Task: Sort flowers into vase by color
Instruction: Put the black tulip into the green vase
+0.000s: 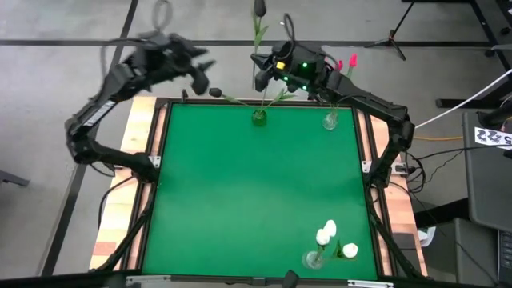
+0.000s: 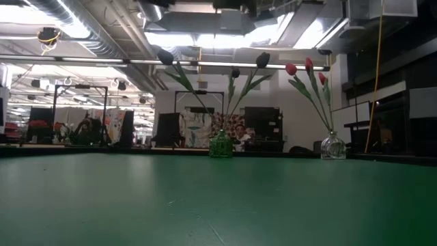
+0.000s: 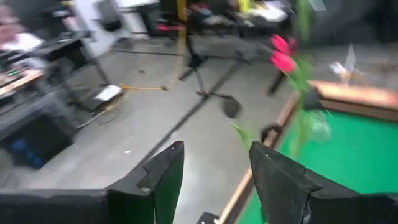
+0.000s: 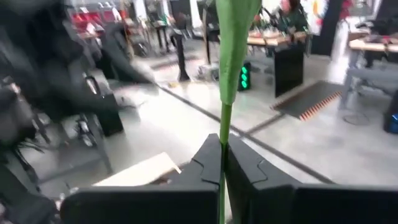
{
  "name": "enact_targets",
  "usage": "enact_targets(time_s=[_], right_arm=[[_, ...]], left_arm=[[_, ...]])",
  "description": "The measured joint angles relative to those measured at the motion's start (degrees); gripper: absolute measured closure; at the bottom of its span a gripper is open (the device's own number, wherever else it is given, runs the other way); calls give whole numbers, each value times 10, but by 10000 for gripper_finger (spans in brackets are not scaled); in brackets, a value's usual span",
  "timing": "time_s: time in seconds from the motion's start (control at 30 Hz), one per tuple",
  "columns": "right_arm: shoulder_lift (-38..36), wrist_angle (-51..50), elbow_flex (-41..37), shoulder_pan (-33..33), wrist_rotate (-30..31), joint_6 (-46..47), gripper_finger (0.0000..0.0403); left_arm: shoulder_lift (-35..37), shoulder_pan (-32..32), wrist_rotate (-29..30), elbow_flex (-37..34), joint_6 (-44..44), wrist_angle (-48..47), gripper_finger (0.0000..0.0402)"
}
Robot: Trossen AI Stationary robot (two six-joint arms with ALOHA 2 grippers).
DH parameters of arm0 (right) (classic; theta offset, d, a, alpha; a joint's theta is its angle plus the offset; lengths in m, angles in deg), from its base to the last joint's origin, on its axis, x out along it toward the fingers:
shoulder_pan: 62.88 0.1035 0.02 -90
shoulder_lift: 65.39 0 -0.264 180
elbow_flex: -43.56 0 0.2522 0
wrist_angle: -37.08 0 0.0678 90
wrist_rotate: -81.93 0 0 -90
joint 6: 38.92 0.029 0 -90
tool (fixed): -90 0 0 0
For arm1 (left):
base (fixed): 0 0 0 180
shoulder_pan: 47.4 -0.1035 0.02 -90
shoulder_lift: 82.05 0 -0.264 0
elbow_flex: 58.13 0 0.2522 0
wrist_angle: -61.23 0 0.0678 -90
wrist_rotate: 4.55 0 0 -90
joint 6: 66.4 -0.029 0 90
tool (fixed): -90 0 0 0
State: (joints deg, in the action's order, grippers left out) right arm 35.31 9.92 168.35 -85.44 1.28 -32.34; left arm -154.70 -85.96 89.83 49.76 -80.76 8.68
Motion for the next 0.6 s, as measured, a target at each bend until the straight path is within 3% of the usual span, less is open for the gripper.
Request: enact_targets(time_s=[0.2, 0.6], right_arm=[[3, 41, -94, -4, 32, 15, 400], [2, 154, -243, -28, 67, 52, 401]], left_arm=[[53, -61, -2, 1, 48, 9, 219], [42, -65, -34, 0, 41, -14, 219]])
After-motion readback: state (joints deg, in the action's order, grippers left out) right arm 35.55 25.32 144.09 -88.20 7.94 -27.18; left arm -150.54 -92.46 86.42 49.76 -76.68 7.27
